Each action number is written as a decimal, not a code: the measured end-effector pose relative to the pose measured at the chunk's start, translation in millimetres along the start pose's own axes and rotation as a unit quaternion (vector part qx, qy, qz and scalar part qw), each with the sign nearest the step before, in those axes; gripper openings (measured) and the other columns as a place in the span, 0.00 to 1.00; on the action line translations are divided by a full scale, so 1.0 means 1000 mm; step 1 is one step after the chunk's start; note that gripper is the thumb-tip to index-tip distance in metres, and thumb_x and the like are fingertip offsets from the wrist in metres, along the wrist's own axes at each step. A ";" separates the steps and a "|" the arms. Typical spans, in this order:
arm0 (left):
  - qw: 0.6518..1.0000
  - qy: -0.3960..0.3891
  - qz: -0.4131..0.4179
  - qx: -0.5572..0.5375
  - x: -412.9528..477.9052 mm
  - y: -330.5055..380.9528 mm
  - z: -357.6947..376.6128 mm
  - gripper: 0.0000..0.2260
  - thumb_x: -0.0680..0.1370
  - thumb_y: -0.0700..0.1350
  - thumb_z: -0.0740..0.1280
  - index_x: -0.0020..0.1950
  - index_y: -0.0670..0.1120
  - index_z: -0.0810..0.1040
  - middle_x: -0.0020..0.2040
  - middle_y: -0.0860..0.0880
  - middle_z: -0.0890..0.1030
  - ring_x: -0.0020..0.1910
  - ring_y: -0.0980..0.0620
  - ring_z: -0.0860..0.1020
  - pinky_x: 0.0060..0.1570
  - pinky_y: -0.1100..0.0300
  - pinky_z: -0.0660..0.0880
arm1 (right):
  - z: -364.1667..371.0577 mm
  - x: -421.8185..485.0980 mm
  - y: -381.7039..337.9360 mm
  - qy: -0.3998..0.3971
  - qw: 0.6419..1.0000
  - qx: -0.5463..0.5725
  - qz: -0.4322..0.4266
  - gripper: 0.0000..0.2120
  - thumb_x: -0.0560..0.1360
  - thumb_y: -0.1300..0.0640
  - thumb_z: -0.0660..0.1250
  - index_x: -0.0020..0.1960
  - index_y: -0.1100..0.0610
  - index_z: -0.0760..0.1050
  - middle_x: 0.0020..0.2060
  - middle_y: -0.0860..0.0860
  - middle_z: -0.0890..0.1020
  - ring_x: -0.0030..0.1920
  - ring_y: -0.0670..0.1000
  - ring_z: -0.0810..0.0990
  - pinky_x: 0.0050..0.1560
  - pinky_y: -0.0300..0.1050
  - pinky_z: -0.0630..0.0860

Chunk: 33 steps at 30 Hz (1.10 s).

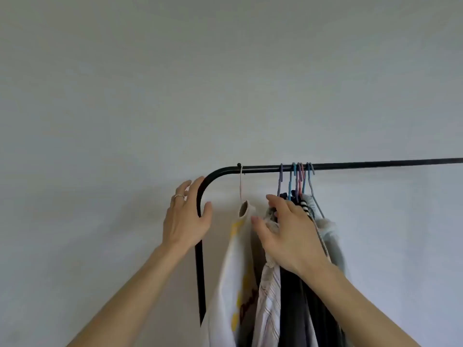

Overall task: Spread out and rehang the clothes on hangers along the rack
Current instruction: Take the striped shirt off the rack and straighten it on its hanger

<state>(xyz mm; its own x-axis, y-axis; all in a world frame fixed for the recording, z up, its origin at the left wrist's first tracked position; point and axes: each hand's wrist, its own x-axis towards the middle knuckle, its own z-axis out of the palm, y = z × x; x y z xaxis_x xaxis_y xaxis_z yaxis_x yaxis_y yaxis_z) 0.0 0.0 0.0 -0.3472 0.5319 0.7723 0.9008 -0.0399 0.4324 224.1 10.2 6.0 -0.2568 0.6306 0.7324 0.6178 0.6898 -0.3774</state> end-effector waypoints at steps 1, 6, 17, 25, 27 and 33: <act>1.000 -0.015 -0.002 -0.010 0.002 -0.001 0.003 0.27 0.80 0.51 0.61 0.77 0.60 0.57 0.76 0.53 0.61 0.71 0.50 0.66 0.61 0.49 0.73 | 0.007 0.008 -0.002 -0.028 0.999 0.016 0.026 0.31 0.76 0.38 0.62 0.74 0.51 0.65 0.65 0.47 0.76 0.65 0.51 0.74 0.65 0.45 0.69; 0.997 -0.048 -0.039 -0.054 0.007 -0.002 0.031 0.27 0.84 0.46 0.51 0.78 0.63 0.45 0.74 0.54 0.62 0.59 0.44 0.76 0.49 0.51 0.74 | 0.031 0.043 -0.020 -0.233 0.964 0.012 0.126 0.29 0.71 0.36 0.63 0.60 0.58 0.72 0.43 0.55 0.86 0.42 0.58 0.86 0.49 0.50 0.82; 0.996 -0.043 -0.073 -0.024 0.005 -0.007 0.039 0.40 0.76 0.32 0.55 0.78 0.64 0.45 0.70 0.51 0.65 0.48 0.42 0.79 0.47 0.43 0.78 | 0.057 0.049 -0.007 -0.309 0.946 0.045 0.088 0.12 0.80 0.54 0.56 0.58 0.62 0.67 0.44 0.61 0.84 0.34 0.61 0.85 0.34 0.46 0.82; 0.995 -0.028 -0.088 -0.030 0.005 -0.004 0.045 0.39 0.77 0.32 0.54 0.77 0.66 0.46 0.69 0.51 0.67 0.46 0.44 0.79 0.49 0.43 0.78 | 0.073 0.029 0.012 -0.199 0.979 -0.044 0.002 0.26 0.76 0.64 0.56 0.73 0.62 0.56 0.44 0.61 0.82 0.36 0.60 0.74 0.32 0.47 0.64; 0.996 -0.028 -0.083 -0.029 0.005 -0.005 0.046 0.39 0.77 0.32 0.54 0.77 0.67 0.45 0.69 0.52 0.67 0.46 0.45 0.79 0.48 0.43 0.78 | 0.073 0.030 0.015 -0.196 0.980 -0.041 -0.010 0.26 0.75 0.65 0.56 0.73 0.61 0.57 0.43 0.60 0.82 0.35 0.59 0.73 0.34 0.48 0.66; 0.997 -0.024 -0.072 -0.015 0.008 -0.011 0.047 0.36 0.81 0.36 0.53 0.75 0.69 0.43 0.69 0.52 0.68 0.46 0.44 0.80 0.48 0.42 0.78 | 0.074 0.034 0.020 -0.192 0.981 -0.011 -0.025 0.22 0.78 0.63 0.55 0.71 0.59 0.59 0.38 0.57 0.79 0.34 0.58 0.74 0.35 0.49 0.67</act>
<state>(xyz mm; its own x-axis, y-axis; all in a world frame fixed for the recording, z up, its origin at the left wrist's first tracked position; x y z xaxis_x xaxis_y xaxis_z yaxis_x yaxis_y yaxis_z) -0.4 44.5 -20.1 -0.4587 0.5732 0.6790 0.8345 0.0154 0.5508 173.0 71.7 -18.5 -0.5446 0.6873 0.4807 0.6130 0.7173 -0.3312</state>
